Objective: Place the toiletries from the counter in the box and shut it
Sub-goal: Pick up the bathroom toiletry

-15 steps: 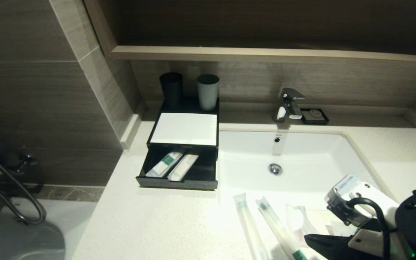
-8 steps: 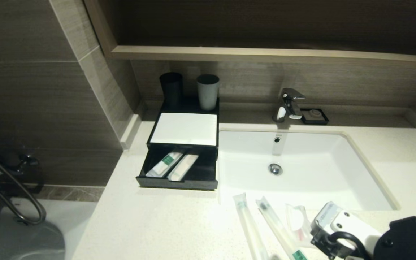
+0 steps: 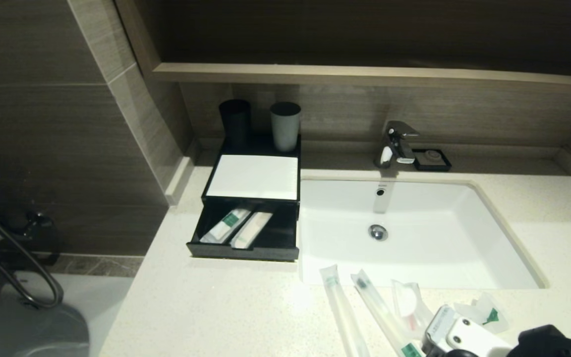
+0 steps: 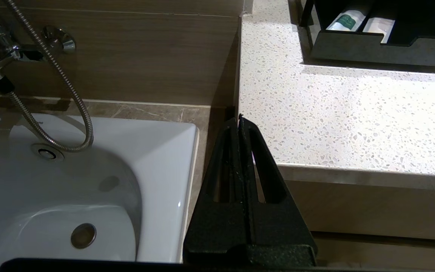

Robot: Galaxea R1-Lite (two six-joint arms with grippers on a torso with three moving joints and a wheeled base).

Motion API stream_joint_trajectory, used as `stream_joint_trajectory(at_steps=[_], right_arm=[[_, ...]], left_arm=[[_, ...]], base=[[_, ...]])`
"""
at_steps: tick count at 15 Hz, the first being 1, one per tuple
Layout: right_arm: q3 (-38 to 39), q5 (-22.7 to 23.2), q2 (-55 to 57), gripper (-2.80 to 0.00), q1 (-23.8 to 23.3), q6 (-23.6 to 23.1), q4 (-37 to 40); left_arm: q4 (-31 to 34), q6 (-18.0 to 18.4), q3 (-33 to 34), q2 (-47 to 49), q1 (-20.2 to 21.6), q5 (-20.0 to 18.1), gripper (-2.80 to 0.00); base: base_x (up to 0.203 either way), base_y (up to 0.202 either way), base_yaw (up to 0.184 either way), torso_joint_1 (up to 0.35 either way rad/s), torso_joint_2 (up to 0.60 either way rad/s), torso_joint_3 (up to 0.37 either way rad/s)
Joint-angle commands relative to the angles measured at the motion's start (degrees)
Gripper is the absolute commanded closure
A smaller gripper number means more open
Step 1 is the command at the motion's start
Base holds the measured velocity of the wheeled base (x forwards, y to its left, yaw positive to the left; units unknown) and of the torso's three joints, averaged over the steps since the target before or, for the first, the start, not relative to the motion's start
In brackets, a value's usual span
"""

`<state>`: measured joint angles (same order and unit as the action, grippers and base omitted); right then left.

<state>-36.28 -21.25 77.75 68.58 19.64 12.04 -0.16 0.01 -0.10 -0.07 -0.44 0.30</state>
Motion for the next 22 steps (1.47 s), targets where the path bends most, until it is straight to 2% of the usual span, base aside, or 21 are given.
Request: stream_joint_trajectory(at_steps=[1,5,7,10,17,20,22], right_arm=[[0.94,-0.11,0.12,0.00,1.62,2.38,0.11],[0.87,-0.64,0.41,0.00,2.54,3.89,-0.66],[-0.68,-3.96,-0.25,0.00,1.52,4.70,-1.28],[-3.13,-8.36,-0.93,0.00,-6.73,7.18,-1.38],[-3.95,-9.77,-9.91,0.00,-29.72,7.33,-1.47],[-4.37,-10.92,-9.93,0.00,-34.75,7.23,-3.18],[-5.95,-10.96,-9.88,0.00,-35.06,5.30,-6.86]], left_arm=[[-0.02,-0.01,0.01,-0.01,0.00,0.05,0.00],[-0.02,-0.01,0.01,-0.01,0.00,0.05,0.00],[-0.02,-0.01,0.01,-0.01,0.00,0.05,0.00],[-0.02,-0.01,0.01,-0.01,0.00,0.05,0.00],[-0.02,-0.01,0.01,-0.01,0.00,0.05,0.00],[-0.02,-0.01,0.01,-0.01,0.00,0.05,0.00],[-0.02,-0.01,0.01,-0.01,0.00,0.05,0.00]], base=[[0.000,0.000,0.000,0.000,0.00,0.000],[0.000,0.000,0.000,0.000,0.00,0.000],[0.000,0.000,0.000,0.000,0.00,0.000],[0.000,0.000,0.000,0.000,0.00,0.000],[0.000,0.000,0.000,0.000,0.00,0.000],[0.000,0.000,0.000,0.000,0.00,0.000],[0.000,0.000,0.000,0.000,0.00,0.000]])
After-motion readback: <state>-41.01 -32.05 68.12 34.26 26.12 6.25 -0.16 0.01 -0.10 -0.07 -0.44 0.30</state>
